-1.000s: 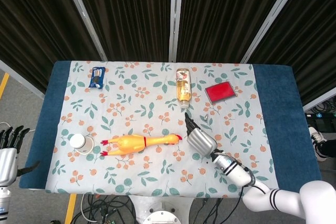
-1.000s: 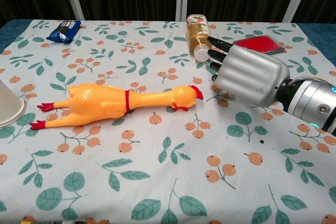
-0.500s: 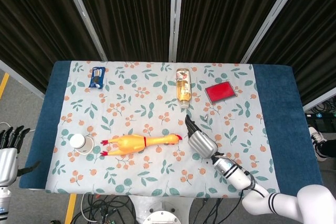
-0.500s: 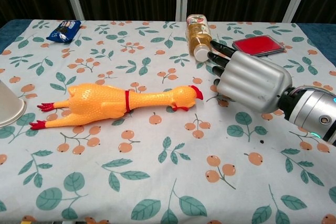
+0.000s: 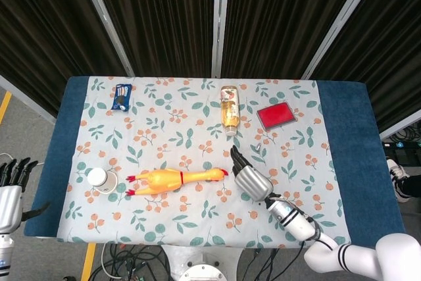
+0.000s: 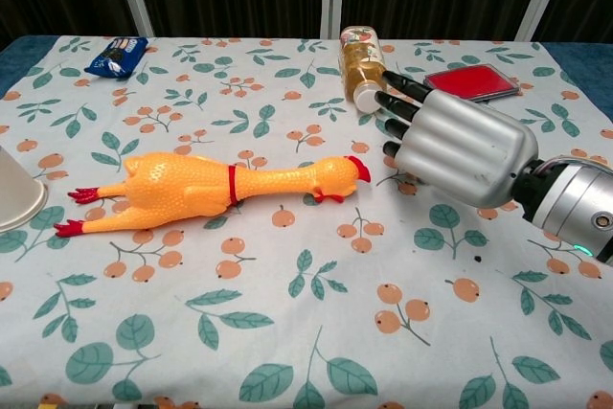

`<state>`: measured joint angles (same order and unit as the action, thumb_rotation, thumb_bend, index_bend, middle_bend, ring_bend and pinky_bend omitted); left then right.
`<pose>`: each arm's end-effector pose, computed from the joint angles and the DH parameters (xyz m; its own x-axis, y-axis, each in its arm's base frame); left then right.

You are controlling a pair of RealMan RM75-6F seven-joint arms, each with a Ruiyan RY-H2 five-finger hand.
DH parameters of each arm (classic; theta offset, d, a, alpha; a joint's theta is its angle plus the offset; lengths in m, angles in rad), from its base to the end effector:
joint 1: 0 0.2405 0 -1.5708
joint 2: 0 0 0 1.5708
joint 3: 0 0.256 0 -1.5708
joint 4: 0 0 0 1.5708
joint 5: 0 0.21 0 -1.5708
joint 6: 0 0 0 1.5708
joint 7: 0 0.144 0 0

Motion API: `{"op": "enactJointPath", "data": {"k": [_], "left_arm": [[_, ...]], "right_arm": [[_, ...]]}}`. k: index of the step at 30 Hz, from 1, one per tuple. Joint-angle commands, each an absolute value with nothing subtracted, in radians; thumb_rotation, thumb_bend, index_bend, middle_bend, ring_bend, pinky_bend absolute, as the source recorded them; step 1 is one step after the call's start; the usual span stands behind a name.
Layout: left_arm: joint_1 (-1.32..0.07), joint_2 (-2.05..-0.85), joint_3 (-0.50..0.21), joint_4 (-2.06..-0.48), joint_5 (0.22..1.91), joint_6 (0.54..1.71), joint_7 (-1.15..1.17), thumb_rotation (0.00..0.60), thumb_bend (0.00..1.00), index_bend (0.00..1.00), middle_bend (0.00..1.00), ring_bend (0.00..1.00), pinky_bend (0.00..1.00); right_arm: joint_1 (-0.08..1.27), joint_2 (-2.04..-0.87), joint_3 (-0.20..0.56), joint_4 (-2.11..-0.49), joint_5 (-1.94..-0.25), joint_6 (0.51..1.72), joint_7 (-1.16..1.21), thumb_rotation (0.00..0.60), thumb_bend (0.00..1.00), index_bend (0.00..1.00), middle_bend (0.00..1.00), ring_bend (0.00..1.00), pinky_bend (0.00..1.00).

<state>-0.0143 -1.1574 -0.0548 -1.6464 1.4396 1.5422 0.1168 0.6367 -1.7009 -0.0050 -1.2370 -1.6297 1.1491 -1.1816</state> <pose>-0.3177 0.1588 0.1550 0.4347 -0.0176 0.9004 0.8954 0.1159 -0.4300 -0.1645 -0.2831 -0.0583 0.8507 0.5038 0.1499 0.0976 -0.4315 0.8968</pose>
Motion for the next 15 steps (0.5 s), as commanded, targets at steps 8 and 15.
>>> {"op": "enactJointPath", "data": {"k": [8, 15], "left_arm": [[-0.018, -1.155, -0.056, -1.652, 1.444, 1.541, 0.126, 0.600, 0.00, 0.15, 0.08, 0.00, 0.00], [-0.018, -1.154, -0.056, -1.655, 1.443, 1.542, 0.130, 0.600, 0.00, 0.15, 0.08, 0.00, 0.00]], "right_arm": [[0.608, -1.671, -0.008, -1.290, -1.631, 1.160, -1.175, 0.600, 0.41, 0.37, 0.31, 0.07, 0.00], [0.597, -1.662, -0.002, -1.306, -1.621, 1.155, -1.182, 0.600, 0.41, 0.37, 0.31, 0.07, 0.00]]}}
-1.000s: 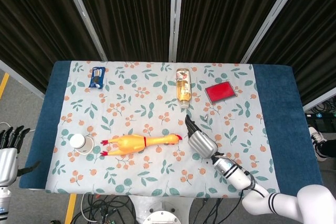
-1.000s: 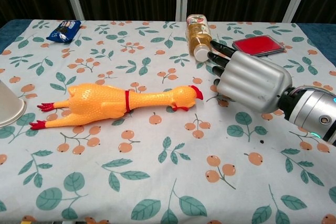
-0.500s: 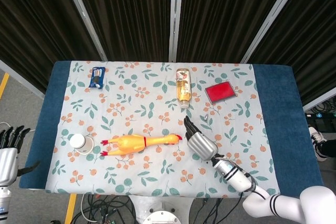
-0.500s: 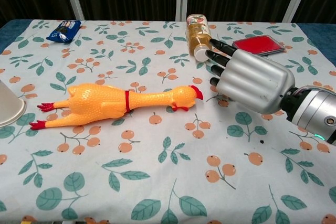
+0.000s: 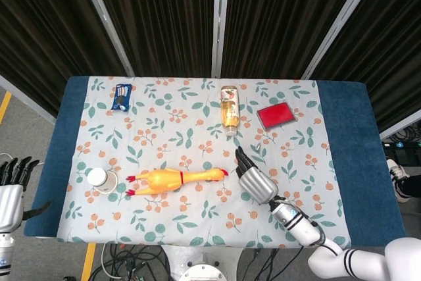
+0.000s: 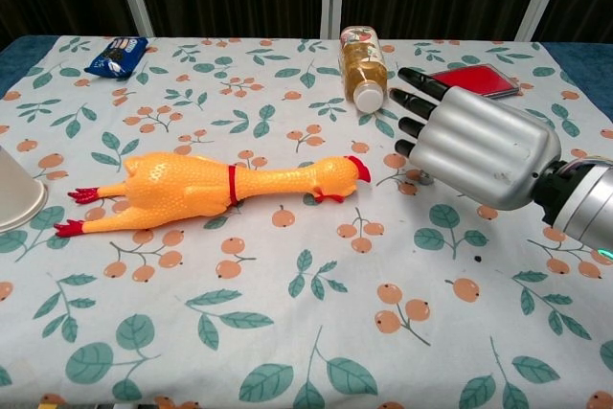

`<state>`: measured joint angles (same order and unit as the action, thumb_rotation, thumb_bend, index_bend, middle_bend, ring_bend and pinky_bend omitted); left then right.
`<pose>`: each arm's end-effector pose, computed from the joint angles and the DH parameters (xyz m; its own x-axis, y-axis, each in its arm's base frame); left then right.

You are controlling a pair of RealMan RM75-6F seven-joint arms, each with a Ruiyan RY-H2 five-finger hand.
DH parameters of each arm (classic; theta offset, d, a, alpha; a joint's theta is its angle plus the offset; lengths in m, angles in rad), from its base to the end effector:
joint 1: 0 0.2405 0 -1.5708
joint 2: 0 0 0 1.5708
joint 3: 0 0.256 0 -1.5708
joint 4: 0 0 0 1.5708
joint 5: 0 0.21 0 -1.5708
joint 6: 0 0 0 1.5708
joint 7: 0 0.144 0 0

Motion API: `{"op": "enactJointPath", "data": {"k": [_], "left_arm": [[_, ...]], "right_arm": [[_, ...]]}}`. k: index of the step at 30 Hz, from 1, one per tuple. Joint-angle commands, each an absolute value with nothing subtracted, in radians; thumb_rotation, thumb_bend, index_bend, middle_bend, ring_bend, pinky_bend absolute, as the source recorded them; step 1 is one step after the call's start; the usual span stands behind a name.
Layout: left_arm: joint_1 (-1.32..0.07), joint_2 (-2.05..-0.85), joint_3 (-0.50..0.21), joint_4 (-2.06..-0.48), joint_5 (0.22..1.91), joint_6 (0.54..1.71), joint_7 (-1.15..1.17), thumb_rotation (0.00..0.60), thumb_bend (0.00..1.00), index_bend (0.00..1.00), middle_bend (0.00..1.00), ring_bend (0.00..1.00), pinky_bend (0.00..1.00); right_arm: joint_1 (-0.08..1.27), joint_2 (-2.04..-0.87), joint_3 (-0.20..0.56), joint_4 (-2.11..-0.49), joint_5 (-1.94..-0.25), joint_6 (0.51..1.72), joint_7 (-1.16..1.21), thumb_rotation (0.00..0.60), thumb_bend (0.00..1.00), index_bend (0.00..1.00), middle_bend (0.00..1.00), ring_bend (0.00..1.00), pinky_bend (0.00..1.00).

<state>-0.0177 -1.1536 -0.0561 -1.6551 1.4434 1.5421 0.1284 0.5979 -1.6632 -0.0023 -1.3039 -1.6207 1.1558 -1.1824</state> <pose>-0.3151 0.1602 0.1555 0.4407 -0.0193 0.8975 0.8932 0.1089 -0.4362 -0.1700 -0.2743 -0.0486 0.8683 0.4625 0.1793 0.0505 -0.4419 0.8956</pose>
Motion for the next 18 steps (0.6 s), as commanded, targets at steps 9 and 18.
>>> {"op": "enactJointPath", "data": {"k": [9, 18], "left_arm": [[-0.021, -1.153, -0.059, -1.655, 1.443, 1.541, 0.130, 0.600, 0.00, 0.15, 0.08, 0.00, 0.00], [-0.033, -1.143, -0.065, -1.658, 1.442, 1.529, 0.135, 0.600, 0.00, 0.15, 0.08, 0.00, 0.00]], "right_arm": [[0.592, -1.659, 0.019, -1.322, -1.635, 1.182, -1.139, 0.600, 0.41, 0.31, 0.30, 0.06, 0.00], [0.526, -1.506, 0.104, -1.623, -1.580, 1.332, -0.789, 0.600, 0.34, 0.21, 0.25, 0.03, 0.00]]}}
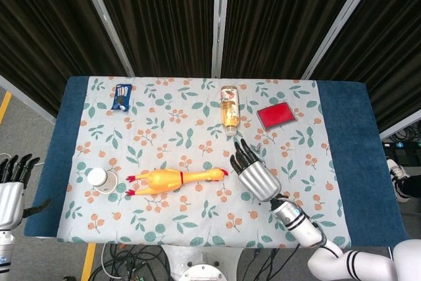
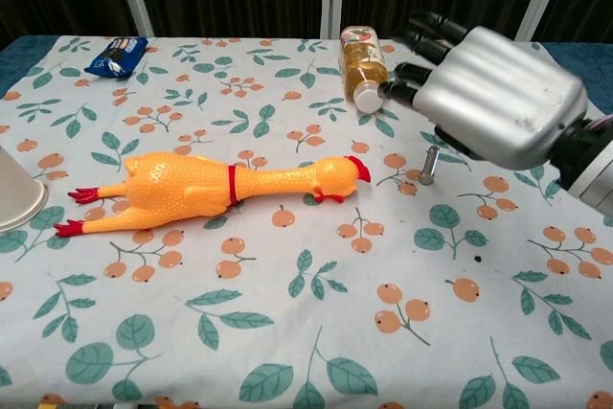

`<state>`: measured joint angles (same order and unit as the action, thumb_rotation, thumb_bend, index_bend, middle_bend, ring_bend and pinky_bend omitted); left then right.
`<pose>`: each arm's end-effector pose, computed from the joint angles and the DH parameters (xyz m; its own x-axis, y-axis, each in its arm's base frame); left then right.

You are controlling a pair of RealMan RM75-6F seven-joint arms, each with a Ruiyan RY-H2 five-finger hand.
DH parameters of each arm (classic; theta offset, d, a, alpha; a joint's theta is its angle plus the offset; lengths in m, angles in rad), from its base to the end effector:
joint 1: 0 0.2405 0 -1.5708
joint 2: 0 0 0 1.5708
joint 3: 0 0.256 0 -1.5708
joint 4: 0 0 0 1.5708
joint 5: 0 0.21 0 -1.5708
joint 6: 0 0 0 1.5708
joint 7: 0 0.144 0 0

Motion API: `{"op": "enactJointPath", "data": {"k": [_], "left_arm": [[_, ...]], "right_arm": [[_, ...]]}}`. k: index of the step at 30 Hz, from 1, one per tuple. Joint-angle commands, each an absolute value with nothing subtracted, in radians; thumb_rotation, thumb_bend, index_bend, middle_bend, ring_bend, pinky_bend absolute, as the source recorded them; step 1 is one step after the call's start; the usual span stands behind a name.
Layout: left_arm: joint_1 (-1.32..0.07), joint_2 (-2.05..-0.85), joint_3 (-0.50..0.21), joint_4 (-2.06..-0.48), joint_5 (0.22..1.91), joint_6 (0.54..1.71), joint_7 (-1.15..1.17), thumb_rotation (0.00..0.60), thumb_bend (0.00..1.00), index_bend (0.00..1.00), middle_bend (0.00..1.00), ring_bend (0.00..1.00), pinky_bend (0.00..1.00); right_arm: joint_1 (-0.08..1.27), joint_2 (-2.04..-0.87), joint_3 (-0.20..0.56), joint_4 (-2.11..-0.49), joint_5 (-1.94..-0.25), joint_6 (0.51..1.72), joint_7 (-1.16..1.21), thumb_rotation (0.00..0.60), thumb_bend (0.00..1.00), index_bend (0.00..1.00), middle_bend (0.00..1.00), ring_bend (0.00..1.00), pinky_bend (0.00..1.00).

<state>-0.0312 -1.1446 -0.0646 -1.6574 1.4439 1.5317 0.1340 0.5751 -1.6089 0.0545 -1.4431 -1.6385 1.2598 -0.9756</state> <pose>-0.3131 0.1662 0.1579 0.4503 -0.0232 0.8926 0.8897 0.0954 -0.4464 -0.1444 -0.2728 -0.0153 0.7901 0.4025 0.4623 -0.2618 -0.4604 0.8482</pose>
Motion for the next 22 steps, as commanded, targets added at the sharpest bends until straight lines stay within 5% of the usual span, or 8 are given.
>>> {"op": "enactJointPath", "data": {"k": [1, 7, 11, 22], "left_arm": [[-0.034, -1.143, -0.066, -1.658, 1.441, 1.527, 0.136, 0.600, 0.00, 0.15, 0.08, 0.00, 0.00], [-0.044, -1.145, -0.075, -1.659, 1.428, 1.516, 0.141, 0.600, 0.00, 0.15, 0.08, 0.00, 0.00], [-0.048, -1.153, -0.079, -1.650, 1.437, 1.527, 0.147, 0.600, 0.00, 0.15, 0.08, 0.00, 0.00], [-0.053, -1.171, -0.082, -1.650, 1.451, 1.542, 0.168, 0.600, 0.00, 0.15, 0.08, 0.00, 0.00]], "right_arm": [[0.512, -1.472, 0.108, -1.673, -1.555, 1.334, -0.742, 0.600, 0.32, 0.21, 0.25, 0.03, 0.00], [0.418, -1.214, 0.083, -1.850, -1.464, 1.331, -0.448, 0.600, 0.19, 0.20, 0.21, 0.01, 0.00], [0.368, -1.118, 0.046, -1.832, -1.466, 1.332, -0.277, 0.600, 0.17, 0.09, 0.11, 0.00, 0.00], [0.154, -1.078, -0.022, -1.697, -1.547, 1.587, 0.034, 0.600, 0.22, 0.03, 0.08, 0.00, 0.00]]}}
